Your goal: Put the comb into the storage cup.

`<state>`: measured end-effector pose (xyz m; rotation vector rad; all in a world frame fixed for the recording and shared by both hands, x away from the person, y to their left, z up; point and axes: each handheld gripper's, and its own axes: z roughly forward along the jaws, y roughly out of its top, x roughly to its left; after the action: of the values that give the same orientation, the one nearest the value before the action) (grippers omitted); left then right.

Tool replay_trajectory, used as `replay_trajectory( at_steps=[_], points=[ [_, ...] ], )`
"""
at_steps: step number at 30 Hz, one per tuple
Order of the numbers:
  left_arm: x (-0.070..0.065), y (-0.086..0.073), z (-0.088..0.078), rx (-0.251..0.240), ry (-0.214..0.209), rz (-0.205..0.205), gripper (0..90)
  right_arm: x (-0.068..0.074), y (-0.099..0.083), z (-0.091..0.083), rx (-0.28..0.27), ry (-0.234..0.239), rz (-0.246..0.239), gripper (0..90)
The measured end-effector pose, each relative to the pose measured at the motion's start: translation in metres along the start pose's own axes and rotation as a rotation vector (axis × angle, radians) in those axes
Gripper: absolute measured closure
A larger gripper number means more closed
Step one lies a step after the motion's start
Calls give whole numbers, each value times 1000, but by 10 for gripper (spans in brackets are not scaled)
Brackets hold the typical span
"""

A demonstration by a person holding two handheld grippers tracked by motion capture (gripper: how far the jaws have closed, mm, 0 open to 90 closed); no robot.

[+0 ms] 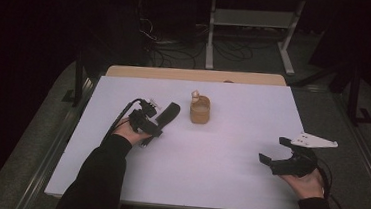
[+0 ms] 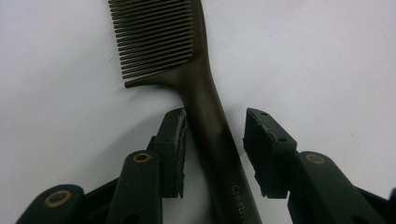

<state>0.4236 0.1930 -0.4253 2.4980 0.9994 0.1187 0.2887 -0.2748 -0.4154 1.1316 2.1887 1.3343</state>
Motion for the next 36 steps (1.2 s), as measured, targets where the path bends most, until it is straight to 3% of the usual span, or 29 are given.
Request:
replay_trajectory(
  at_steps=[10,22,36],
  points=[
    [2,2,0,15,28,-25,721,0,0,0,-1,0,-1,0],
    [1,3,0,24,34,6,731,-1,0,0,0,-1,-1,0],
    [4,2,-10,-7,15,-2,731,-1,0,0,0,-1,-1,0]
  ],
)
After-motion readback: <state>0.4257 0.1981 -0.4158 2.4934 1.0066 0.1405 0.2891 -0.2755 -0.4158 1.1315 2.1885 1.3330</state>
